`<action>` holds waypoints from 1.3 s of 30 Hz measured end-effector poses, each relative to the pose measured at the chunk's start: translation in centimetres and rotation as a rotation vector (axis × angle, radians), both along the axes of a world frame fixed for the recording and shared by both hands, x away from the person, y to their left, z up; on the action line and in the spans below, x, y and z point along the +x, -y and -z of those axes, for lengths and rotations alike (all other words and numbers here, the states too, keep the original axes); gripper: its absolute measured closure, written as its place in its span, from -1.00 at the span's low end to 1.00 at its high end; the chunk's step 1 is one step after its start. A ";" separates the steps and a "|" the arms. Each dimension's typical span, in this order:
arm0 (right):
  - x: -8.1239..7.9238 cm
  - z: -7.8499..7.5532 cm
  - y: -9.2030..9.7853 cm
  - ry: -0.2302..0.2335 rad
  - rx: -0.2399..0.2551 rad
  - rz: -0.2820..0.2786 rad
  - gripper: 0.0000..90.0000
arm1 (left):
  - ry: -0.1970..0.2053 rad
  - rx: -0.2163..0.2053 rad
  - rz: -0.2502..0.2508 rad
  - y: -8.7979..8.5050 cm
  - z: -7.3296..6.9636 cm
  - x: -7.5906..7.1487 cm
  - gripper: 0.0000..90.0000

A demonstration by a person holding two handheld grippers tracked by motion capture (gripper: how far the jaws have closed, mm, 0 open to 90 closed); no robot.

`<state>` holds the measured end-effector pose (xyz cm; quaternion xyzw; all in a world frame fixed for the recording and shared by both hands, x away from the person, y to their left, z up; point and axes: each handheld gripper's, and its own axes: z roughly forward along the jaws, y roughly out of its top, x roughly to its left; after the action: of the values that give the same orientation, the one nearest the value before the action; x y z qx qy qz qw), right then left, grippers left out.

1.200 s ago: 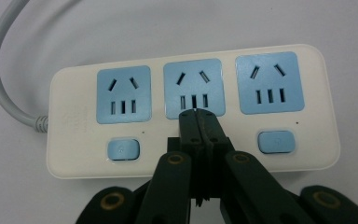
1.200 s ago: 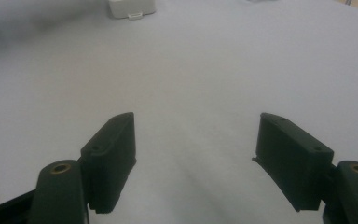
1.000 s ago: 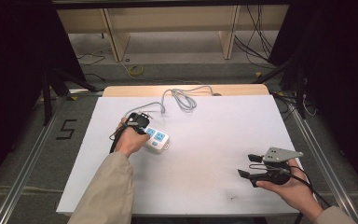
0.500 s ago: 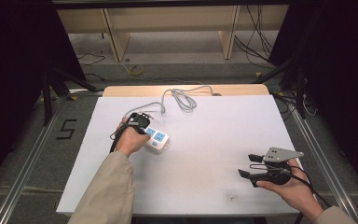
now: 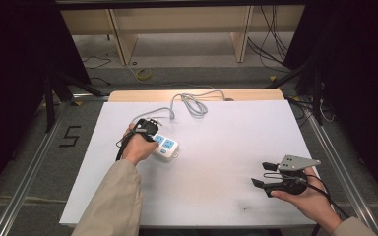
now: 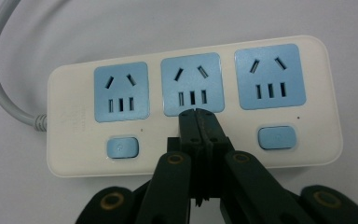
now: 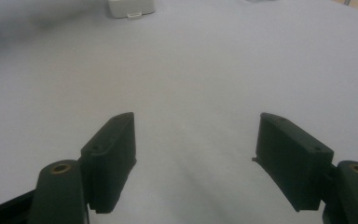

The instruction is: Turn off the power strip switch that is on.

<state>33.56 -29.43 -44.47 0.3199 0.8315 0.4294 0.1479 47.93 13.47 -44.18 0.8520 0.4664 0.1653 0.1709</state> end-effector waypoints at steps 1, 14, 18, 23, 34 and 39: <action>0.0 0.0 0.0 0.001 0.000 0.000 -0.36 | 0.001 0.000 0.000 0.0 0.0 0.0 1.00; 0.0 0.0 0.0 0.002 -0.001 -0.003 -0.36 | 0.004 -0.008 0.000 0.0 0.0 0.0 1.00; 0.0 0.0 0.0 0.003 0.002 -0.003 -0.36 | 0.005 -0.010 0.002 -0.1 0.0 0.0 1.00; 0.0 0.0 -0.1 0.001 0.001 -0.004 -0.36 | 0.003 -0.010 0.005 -0.1 0.0 0.0 1.00; 0.0 -0.1 0.0 0.004 0.001 -0.005 -0.36 | -0.001 -0.014 0.005 -0.2 0.0 0.1 1.00; 0.0 -0.1 0.0 0.007 0.002 -0.005 -0.36 | 0.005 -0.018 0.001 -0.2 0.0 0.1 1.00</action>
<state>33.54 -29.40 -44.40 0.3165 0.8313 0.4317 0.1495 48.02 13.65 -44.17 0.8503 0.4670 0.1630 0.1799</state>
